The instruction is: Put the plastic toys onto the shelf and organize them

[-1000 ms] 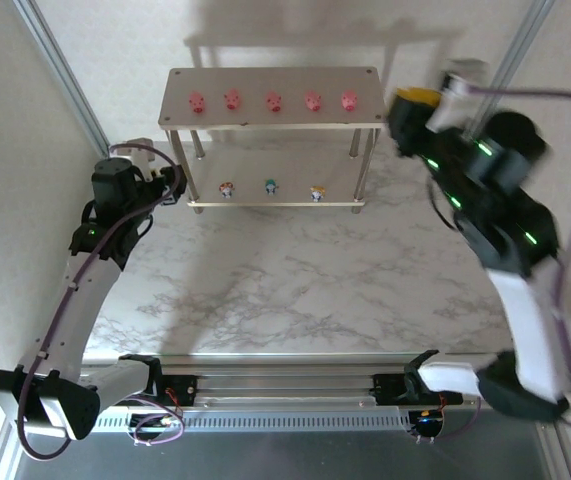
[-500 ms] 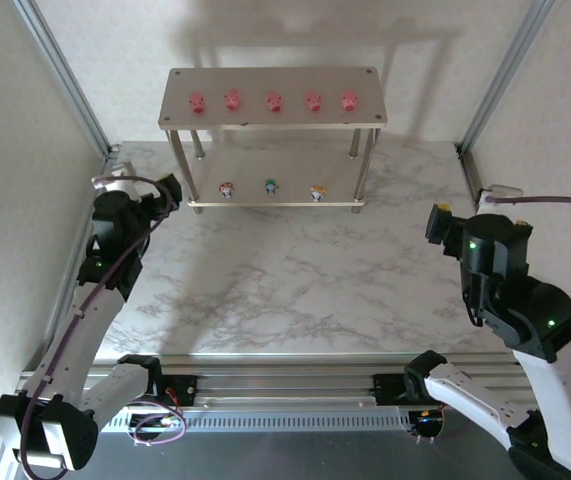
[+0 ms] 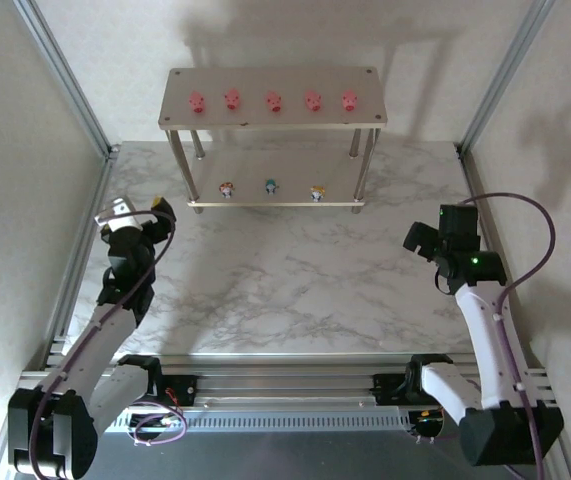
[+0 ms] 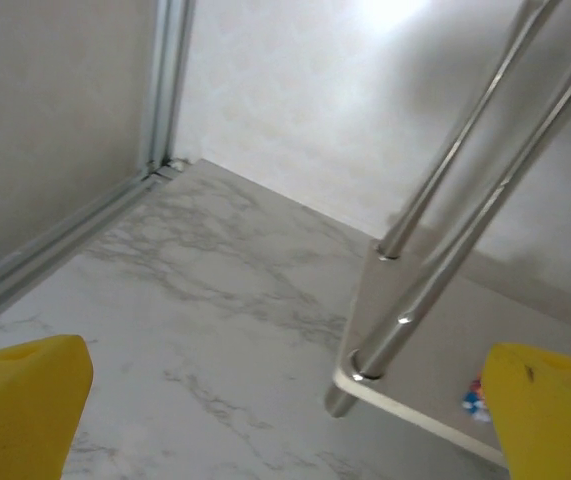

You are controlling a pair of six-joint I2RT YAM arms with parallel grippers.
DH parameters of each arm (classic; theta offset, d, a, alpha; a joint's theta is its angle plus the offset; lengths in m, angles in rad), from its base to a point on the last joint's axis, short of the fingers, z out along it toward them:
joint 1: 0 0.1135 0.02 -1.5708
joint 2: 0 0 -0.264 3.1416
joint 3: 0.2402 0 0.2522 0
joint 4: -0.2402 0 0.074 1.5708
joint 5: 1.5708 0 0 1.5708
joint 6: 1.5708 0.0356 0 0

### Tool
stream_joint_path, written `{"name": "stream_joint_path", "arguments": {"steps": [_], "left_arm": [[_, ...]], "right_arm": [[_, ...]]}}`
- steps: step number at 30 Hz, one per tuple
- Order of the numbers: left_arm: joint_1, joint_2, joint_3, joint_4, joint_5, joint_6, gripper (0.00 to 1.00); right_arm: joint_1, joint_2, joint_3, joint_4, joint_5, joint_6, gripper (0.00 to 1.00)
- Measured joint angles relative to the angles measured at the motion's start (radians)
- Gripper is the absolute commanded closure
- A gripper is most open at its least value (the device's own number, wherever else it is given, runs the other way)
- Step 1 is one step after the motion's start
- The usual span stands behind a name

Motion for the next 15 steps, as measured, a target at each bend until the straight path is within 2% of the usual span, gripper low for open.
{"name": "stream_joint_path", "arguments": {"steps": [5,15], "left_arm": [[0.003,0.060,-0.131,0.200,-0.057,0.077,0.00],[0.004,0.405,-0.287,0.671,-0.073,0.192,0.00]], "right_arm": [[-0.015,0.045,-0.086,0.133,-0.098,0.002,0.01],[-0.033,0.148,-0.109,0.274,-0.103,-0.017,0.01]]}}
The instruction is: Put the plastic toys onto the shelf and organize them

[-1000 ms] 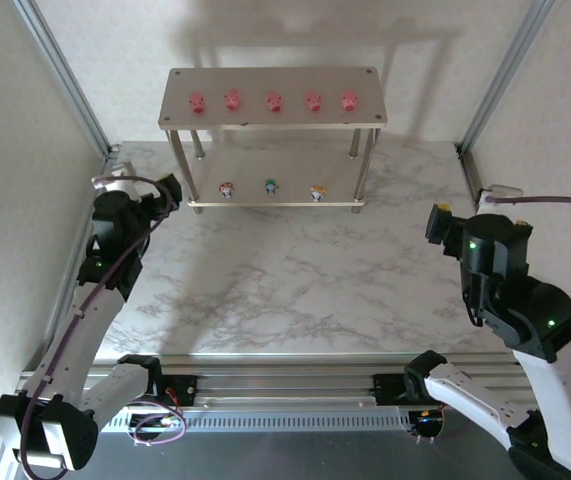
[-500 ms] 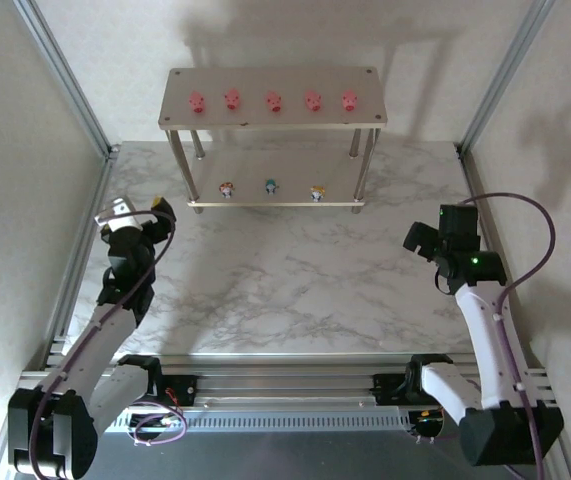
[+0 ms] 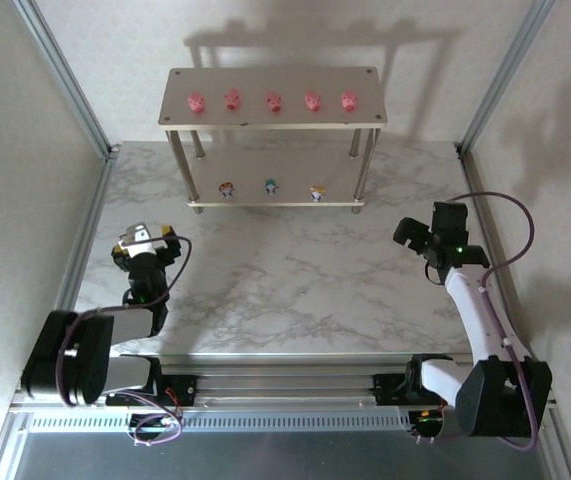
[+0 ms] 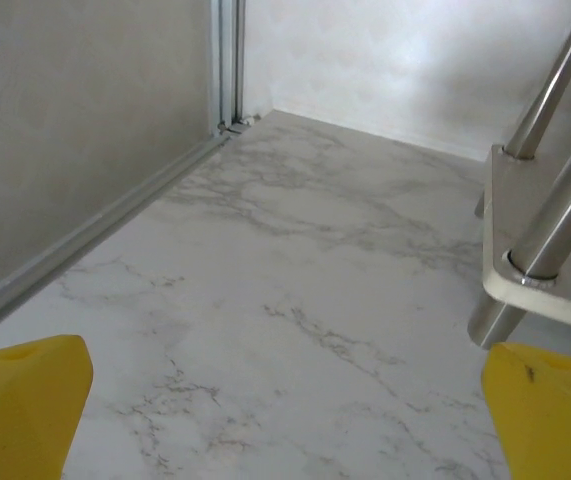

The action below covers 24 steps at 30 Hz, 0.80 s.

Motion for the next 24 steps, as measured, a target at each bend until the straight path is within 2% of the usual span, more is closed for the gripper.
{"name": "stream_joint_path", "arguments": {"steps": [4,9,13,19,24], "left_arm": [[0.001,0.140,-0.009,0.158,0.035,0.024,0.00],[0.015,0.195,-0.035,0.287,0.089,0.034,0.01],[0.040,0.208,-0.018,0.282,0.129,0.034,0.00],[0.051,0.208,-0.002,0.280,0.156,0.032,0.00],[0.053,0.208,0.001,0.278,0.165,0.029,0.00]], "right_arm": [[-0.001,0.040,-0.007,0.040,0.001,-0.012,0.01],[-0.001,0.041,-0.072,0.137,0.000,-0.039,0.01],[-0.001,0.011,-0.151,0.253,0.004,-0.094,0.01],[-0.001,-0.112,-0.373,0.549,0.010,-0.198,0.01],[-0.001,-0.074,-0.523,0.812,-0.007,-0.217,0.01]]}}
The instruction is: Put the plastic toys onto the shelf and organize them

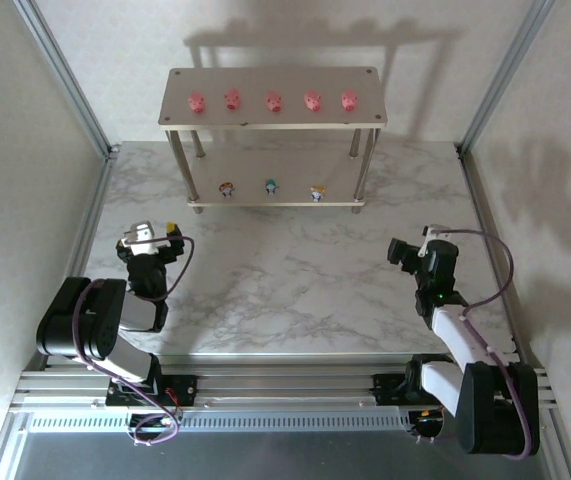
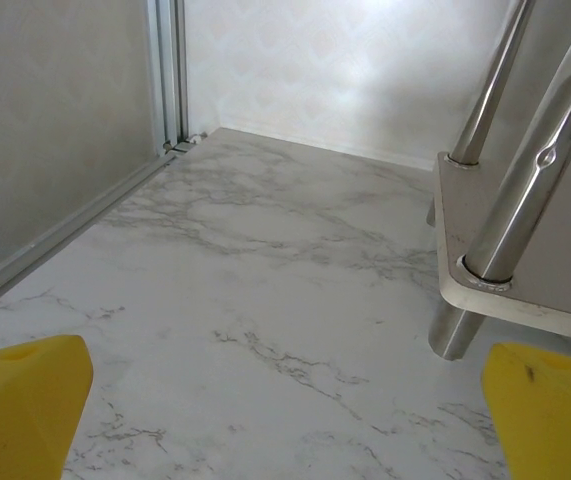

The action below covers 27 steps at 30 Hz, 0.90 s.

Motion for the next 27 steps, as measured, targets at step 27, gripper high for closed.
{"name": "stream_joint_path", "arguments": {"steps": [27], "left_arm": [[0.013,0.000,0.006,-0.016,0.034,-0.004,0.00]], "right_arm": [[0.072,0.504,0.050,0.502,0.008,-0.113,0.01]]}}
